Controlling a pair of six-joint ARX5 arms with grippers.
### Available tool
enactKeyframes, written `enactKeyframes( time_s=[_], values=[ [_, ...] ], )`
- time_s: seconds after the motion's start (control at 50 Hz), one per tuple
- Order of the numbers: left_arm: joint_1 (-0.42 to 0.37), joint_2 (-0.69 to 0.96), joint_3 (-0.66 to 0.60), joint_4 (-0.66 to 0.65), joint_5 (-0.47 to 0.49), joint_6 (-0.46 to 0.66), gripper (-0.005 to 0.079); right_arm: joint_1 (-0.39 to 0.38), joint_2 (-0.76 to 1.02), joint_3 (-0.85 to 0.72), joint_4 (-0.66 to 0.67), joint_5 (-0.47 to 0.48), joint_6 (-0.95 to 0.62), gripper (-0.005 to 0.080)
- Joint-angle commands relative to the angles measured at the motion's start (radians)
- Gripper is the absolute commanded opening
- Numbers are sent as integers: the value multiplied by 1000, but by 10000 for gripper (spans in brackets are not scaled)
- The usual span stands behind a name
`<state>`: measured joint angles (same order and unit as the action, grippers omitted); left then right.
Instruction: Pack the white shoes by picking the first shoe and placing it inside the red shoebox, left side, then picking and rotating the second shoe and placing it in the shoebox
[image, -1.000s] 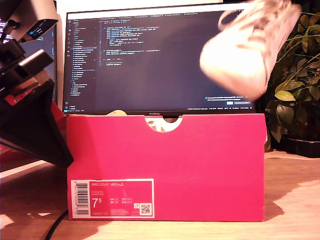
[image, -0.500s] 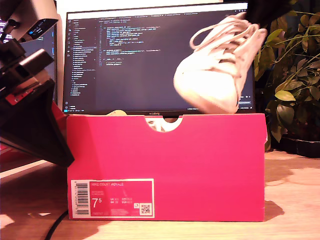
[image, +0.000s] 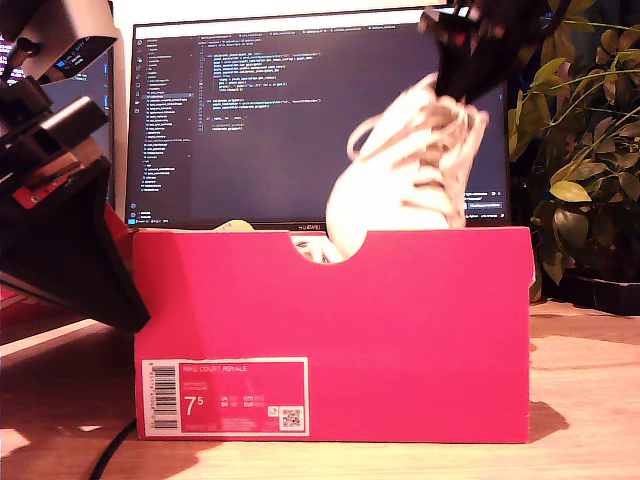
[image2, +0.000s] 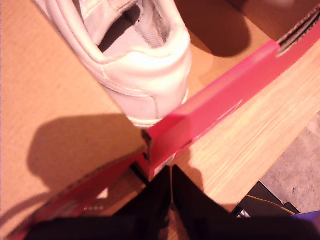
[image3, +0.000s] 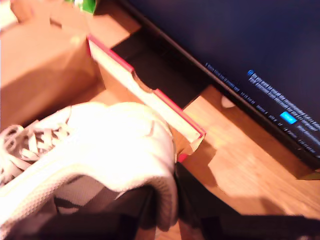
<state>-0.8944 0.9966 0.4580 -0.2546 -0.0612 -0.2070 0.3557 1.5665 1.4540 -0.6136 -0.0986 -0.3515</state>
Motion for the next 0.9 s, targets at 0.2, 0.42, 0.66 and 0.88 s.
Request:
enactKeyframes(
  time_s=[0.2,0.42,0.66,0.88],
  values=[
    [-2,3,4,47,1,-22,-19,11,47,33,15,-19,-36,-13],
    [-2,3,4,44,1,-22,-19,24,94,33,14,-24,-68,-13],
    [-2,3,4,41,1,-22,-19,31,126,33,21,-23,-100,-13],
    [-2,3,4,41,1,-22,-19,31,140,33,11,-22,-125,-13]
  ],
)
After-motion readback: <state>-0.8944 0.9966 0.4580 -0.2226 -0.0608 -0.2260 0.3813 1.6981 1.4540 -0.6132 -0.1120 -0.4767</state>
